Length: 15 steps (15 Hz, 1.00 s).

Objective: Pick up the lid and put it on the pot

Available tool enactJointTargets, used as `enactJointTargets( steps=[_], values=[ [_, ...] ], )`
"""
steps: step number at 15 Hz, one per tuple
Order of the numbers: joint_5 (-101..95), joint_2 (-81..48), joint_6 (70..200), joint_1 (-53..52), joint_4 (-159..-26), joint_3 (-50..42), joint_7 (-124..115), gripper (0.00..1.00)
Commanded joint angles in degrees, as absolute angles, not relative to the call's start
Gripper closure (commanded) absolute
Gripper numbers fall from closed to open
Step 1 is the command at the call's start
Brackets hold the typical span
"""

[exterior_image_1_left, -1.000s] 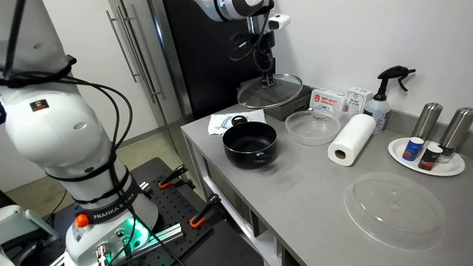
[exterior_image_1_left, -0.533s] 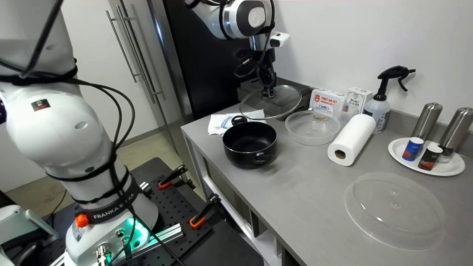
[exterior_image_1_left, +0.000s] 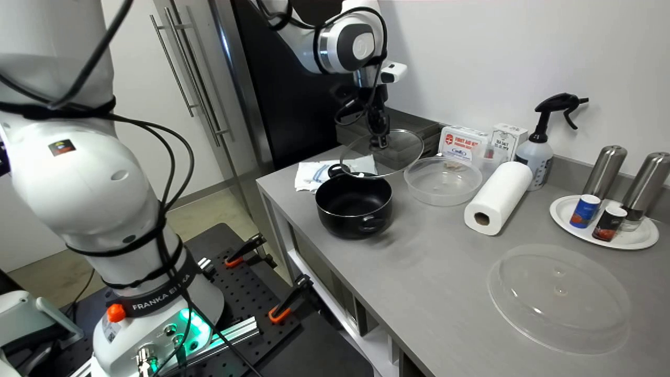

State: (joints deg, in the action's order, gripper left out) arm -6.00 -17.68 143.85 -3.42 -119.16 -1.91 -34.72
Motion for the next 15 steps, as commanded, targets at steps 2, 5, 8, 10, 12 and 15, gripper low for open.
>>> enactJointTargets(
  steps=[2, 5, 8, 10, 12, 15],
  values=[
    [-7.2, -20.1, 144.5, -5.6, -117.1, -3.7, -34.8, 0.75],
    [-6.7, -21.6, 144.0, -6.2, -116.7, -4.0, -34.6, 0.75],
    [-6.4, -22.9, 143.8, -6.7, -116.8, -4.1, -34.3, 0.75],
    [-6.2, -23.5, 143.9, -6.9, -117.0, -4.1, -34.0, 0.75],
    [-6.0, -23.7, 144.3, -7.1, -117.8, -3.9, -33.6, 0.75],
    [-5.9, -23.9, 144.7, -7.6, -119.2, -3.6, -32.8, 0.75]
  ],
)
